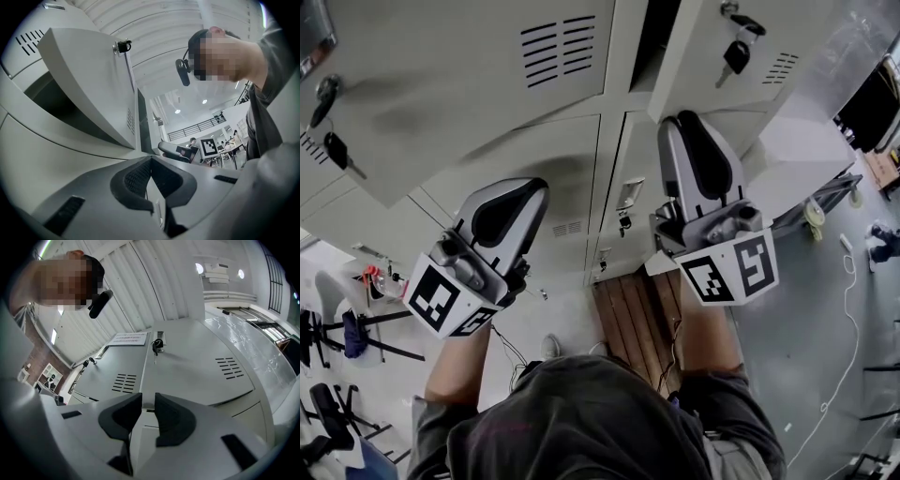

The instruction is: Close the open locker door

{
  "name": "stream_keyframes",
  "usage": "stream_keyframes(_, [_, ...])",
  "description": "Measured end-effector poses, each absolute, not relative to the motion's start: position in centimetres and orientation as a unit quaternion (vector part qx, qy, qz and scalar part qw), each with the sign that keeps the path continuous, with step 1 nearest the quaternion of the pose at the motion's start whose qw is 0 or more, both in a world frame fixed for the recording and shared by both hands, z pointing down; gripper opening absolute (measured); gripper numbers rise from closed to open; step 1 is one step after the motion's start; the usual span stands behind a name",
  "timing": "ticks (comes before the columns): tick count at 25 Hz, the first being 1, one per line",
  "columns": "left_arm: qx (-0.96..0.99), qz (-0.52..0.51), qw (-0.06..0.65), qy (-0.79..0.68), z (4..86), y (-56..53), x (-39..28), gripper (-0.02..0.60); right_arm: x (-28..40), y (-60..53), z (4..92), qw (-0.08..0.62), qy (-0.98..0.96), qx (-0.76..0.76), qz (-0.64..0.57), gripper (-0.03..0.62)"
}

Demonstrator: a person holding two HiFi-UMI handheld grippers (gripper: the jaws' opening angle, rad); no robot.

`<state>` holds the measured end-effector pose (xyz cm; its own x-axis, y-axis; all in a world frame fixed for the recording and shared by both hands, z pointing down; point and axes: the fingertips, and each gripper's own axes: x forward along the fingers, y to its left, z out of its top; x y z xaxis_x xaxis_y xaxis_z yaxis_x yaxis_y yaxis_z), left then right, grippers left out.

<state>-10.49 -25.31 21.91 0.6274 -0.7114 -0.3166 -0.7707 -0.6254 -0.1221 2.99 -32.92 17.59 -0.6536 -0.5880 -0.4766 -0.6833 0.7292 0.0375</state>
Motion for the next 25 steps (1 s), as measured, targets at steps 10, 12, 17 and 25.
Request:
stream_keyframes(10, [-0.891, 0.117, 0.124, 0.421, 22.2, -26.1, -11.0, 0.015, 1.8, -34.9, 18.1, 0.219, 0.909, -0.342, 0.093, 0.095])
stream_keyframes(12, [-0.890, 0.117, 0.124, 0.423, 22.2, -26.1, -11.2, 0.015, 1.5, -35.1, 18.3, 0.217, 0.911, -0.340, 0.091, 0.095])
stream_keyframes(17, [-0.887, 0.116, 0.127, 0.430, 22.1, -26.2, -11.6, 0.015, 0.9, -35.7, 18.5, 0.217, 0.913, -0.334, 0.088, 0.095])
stream_keyframes(25, [-0.883, 0.114, 0.124, 0.437, 22.4, -26.5, -12.0, 0.015, 0.3, -36.4, 18.7, 0.214, 0.916, -0.328, 0.083, 0.095])
